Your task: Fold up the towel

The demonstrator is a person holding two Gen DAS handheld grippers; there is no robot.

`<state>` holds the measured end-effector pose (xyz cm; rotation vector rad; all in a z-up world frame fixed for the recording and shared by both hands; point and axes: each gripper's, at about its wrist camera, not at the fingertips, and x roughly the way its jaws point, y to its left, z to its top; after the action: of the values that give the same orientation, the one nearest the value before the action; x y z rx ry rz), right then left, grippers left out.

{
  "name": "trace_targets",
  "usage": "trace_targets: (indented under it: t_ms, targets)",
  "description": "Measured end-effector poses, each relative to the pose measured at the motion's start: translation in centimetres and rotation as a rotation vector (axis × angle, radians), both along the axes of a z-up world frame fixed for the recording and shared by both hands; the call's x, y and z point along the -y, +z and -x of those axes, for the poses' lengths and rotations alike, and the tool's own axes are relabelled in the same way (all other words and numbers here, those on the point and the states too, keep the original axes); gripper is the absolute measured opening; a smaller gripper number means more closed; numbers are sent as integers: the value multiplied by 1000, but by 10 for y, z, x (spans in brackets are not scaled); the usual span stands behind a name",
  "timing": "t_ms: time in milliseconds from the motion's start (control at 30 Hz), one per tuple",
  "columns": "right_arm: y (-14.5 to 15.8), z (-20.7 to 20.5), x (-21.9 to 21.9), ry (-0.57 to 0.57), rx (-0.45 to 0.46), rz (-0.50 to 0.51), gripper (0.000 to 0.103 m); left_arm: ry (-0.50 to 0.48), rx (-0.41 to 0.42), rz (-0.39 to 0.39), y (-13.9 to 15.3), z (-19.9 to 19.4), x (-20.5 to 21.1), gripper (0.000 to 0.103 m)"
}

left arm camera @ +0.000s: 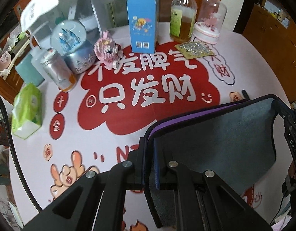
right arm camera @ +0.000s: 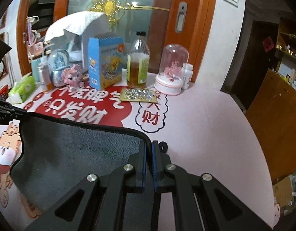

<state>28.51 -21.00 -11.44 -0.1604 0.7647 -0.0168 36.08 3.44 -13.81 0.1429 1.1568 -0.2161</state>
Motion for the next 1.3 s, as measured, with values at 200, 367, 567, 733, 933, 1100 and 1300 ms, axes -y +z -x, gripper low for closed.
trace_targets:
  t_ms: [200, 367, 567, 733, 933, 1100, 1300]
  targets:
    - [-27, -17, 2, -17, -48, 14, 6, 9, -20, 4, -26, -16, 2, 9]
    - [-42, -23, 6, -34, -80, -1, 9, 35, -47, 7, -40, -24, 0, 19]
    - [-47, -24, 10, -59, -105, -2, 22, 65, -38, 22, -37, -22, -6, 37]
    - [-42, -23, 16, -87, -103, -23, 41, 98, -29, 33, -27, -17, -10, 56]
    - [-27, -14, 18, -104, -88, -49, 57, 124, -20, 38, -10, -3, -12, 73]
    - [-11, 0, 16, -92, -74, -82, 63, 125, -4, 36, 8, 19, -10, 84]
    - [5, 28, 6, -57, -76, -114, 71, 124, 10, 45, 27, 57, -5, 88]
